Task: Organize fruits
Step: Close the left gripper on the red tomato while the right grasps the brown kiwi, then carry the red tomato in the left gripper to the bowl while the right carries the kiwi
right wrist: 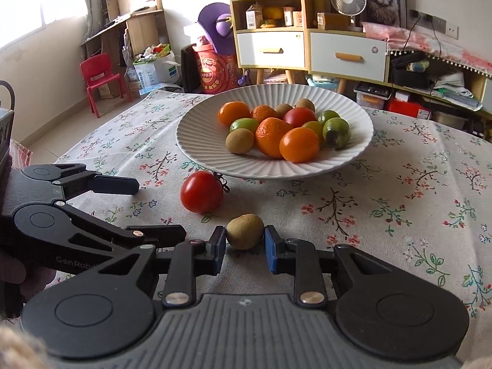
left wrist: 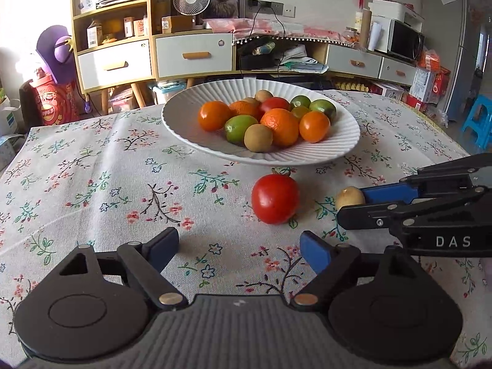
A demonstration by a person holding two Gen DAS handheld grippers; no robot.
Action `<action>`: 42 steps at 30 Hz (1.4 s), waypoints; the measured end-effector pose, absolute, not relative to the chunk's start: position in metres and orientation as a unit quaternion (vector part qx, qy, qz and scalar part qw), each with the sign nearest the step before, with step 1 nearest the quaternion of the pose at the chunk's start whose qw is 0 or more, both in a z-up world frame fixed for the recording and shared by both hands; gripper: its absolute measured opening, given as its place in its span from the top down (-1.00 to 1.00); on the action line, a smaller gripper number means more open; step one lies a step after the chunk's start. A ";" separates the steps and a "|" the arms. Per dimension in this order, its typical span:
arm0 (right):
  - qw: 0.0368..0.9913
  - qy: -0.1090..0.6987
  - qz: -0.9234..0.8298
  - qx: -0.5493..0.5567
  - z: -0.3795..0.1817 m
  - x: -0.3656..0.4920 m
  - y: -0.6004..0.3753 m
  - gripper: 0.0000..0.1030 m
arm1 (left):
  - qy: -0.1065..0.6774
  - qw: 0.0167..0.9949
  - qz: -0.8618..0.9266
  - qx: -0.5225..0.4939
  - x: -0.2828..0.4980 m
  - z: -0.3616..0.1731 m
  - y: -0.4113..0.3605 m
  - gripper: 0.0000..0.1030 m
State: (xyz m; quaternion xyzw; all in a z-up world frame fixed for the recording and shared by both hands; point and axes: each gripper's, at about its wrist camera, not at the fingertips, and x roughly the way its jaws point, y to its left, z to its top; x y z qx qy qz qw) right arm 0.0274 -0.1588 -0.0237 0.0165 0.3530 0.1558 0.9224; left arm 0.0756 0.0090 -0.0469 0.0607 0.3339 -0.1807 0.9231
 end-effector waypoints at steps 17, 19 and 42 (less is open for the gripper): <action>0.922 0.360 0.140 0.034 -0.021 0.030 -0.169 0.53 | 0.316 0.927 -0.190 0.075 0.083 -0.042 -0.013 0.48; 0.923 0.358 0.139 0.034 -0.019 0.029 -0.169 0.53 | 0.315 0.926 -0.190 0.082 0.081 -0.041 -0.012 0.48; 0.940 0.316 0.120 0.042 0.005 0.029 -0.183 0.53 | 0.298 0.921 -0.246 0.053 0.054 -0.003 -0.012 0.49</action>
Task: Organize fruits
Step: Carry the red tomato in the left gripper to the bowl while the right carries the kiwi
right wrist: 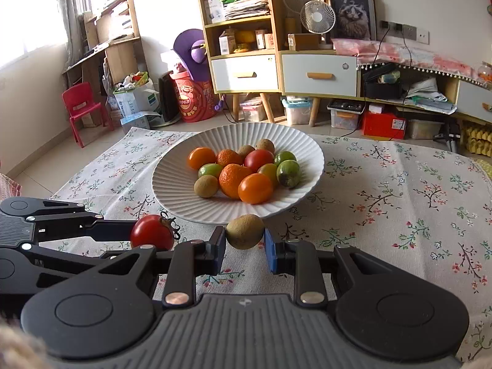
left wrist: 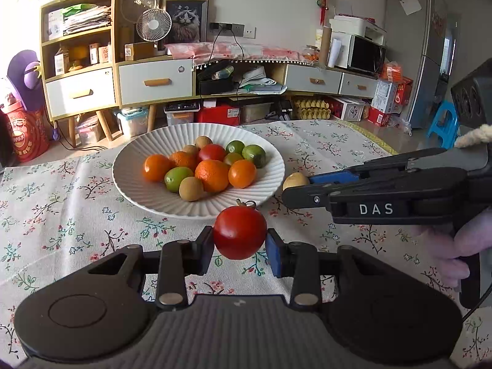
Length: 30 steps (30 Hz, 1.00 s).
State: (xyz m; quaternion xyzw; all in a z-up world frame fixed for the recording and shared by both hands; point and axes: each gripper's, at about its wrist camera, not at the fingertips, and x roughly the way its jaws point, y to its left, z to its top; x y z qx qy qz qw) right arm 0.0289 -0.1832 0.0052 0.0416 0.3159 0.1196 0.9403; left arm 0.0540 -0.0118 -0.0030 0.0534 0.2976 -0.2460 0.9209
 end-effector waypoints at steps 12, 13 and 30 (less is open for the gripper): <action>0.947 0.296 0.107 0.056 0.020 0.079 -0.203 0.53 | 0.295 0.930 -0.216 0.027 0.120 0.012 -0.008 0.49; 0.947 0.297 0.105 0.059 0.020 0.085 -0.205 0.53 | 0.295 0.931 -0.214 0.025 0.126 0.012 -0.009 0.48; 0.939 0.322 0.108 0.046 0.006 0.132 -0.209 0.53 | 0.328 0.925 -0.191 0.011 0.193 -0.002 -0.011 0.48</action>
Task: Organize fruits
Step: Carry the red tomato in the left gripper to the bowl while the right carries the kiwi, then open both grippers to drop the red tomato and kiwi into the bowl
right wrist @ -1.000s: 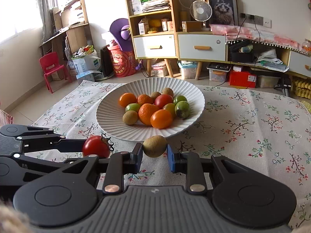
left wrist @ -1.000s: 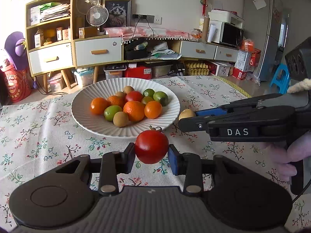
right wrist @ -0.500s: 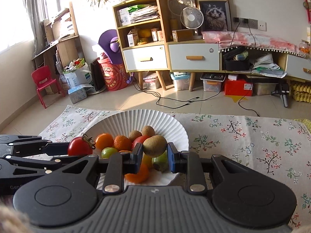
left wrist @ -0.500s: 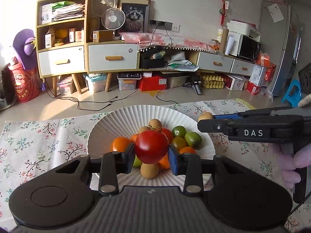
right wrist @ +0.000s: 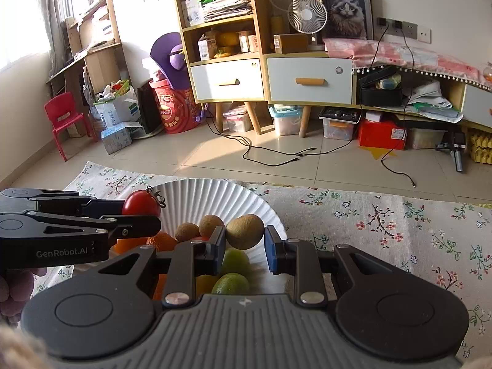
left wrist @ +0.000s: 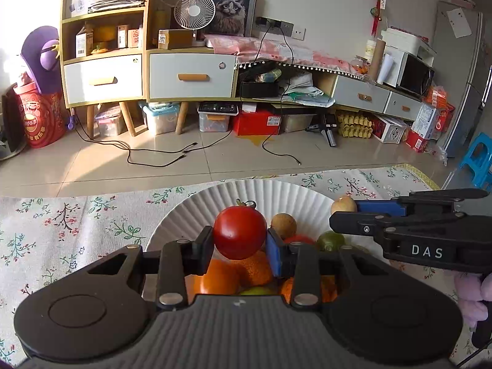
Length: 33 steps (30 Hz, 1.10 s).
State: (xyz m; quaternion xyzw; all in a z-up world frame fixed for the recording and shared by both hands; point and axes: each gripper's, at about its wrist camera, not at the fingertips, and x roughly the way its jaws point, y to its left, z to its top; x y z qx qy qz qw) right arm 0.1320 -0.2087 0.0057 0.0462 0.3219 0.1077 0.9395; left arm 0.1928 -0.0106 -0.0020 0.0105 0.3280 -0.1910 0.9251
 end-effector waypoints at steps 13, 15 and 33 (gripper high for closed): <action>0.931 0.348 0.112 0.028 0.002 0.151 -0.202 0.52 | 0.374 0.906 -0.194 -0.049 0.219 -0.006 -0.004 0.47; 0.930 0.350 0.112 0.025 0.001 0.152 -0.199 0.52 | 0.373 0.905 -0.200 -0.046 0.219 -0.005 -0.004 0.46; 0.937 0.339 0.079 0.030 0.025 0.134 -0.203 -0.38 | 0.322 0.930 -0.177 0.022 0.182 0.023 0.002 -0.62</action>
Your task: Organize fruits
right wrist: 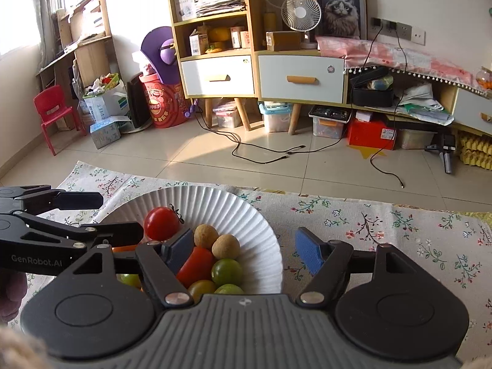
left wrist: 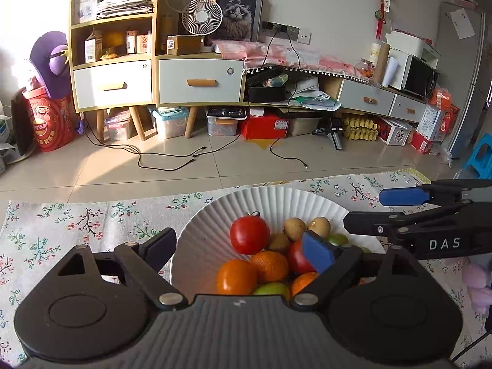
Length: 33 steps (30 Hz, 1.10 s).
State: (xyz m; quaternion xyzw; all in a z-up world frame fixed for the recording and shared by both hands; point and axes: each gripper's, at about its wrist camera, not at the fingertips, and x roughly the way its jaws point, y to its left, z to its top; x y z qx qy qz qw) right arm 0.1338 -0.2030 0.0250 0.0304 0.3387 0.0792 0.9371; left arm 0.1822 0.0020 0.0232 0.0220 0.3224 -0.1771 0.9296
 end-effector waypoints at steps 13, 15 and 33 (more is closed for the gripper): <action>0.941 0.330 0.071 0.013 0.046 0.103 -0.195 -0.77 | 0.334 0.931 -0.137 0.056 0.143 0.038 0.006 -0.84; 0.942 0.329 0.069 0.013 0.047 0.097 -0.194 -0.85 | 0.338 0.930 -0.129 0.060 0.136 0.037 0.006 -0.84; 0.920 0.391 -0.016 0.031 0.023 0.020 -0.184 -0.99 | 0.414 0.909 -0.023 0.053 0.058 0.023 0.006 -0.84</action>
